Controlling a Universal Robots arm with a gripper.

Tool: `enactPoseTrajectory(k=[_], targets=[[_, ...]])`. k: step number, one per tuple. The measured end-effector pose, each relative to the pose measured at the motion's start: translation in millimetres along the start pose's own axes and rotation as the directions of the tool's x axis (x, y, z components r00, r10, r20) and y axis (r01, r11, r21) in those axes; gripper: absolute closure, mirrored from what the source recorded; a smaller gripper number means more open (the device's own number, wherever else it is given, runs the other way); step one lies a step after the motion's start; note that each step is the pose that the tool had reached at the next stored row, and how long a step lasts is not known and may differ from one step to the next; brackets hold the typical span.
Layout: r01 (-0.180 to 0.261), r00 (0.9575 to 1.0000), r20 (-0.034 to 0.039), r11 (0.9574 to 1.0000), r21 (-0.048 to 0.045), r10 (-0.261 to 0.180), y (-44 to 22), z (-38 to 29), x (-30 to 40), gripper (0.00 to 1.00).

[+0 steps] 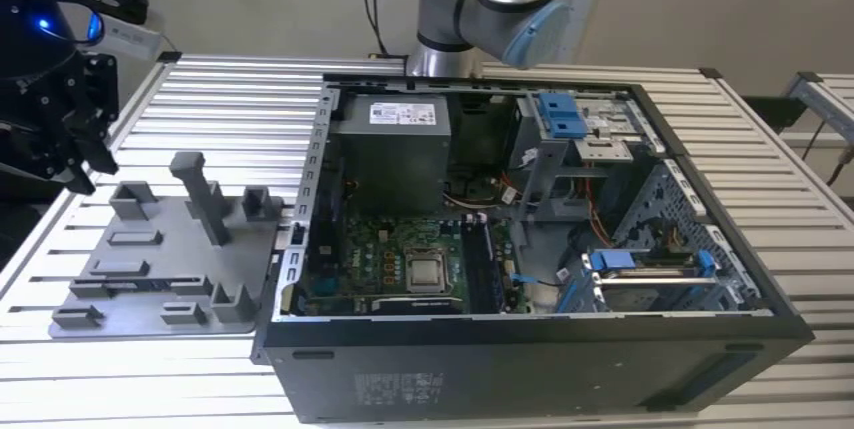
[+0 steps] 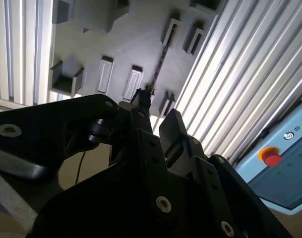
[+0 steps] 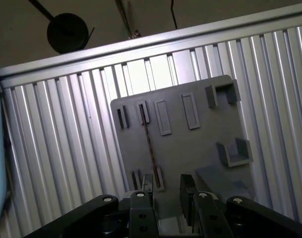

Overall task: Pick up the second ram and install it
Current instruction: 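Pick up the second ram and move it above second insertion slot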

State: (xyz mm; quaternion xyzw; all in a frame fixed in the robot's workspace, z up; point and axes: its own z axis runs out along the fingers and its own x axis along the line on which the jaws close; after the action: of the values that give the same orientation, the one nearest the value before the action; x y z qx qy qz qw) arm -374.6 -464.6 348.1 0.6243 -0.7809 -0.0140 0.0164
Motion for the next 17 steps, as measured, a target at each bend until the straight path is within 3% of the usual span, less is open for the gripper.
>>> enactPoseTrajectory(k=[11,17], targets=[[0.001,1.0000,0.0005,1.0000,0.0012,-0.001,2.6,6.9,0.6,0.64],[0.010,0.9999,0.0015,0.9999,0.0081,-0.010,3.8,13.8,0.9,0.64]])
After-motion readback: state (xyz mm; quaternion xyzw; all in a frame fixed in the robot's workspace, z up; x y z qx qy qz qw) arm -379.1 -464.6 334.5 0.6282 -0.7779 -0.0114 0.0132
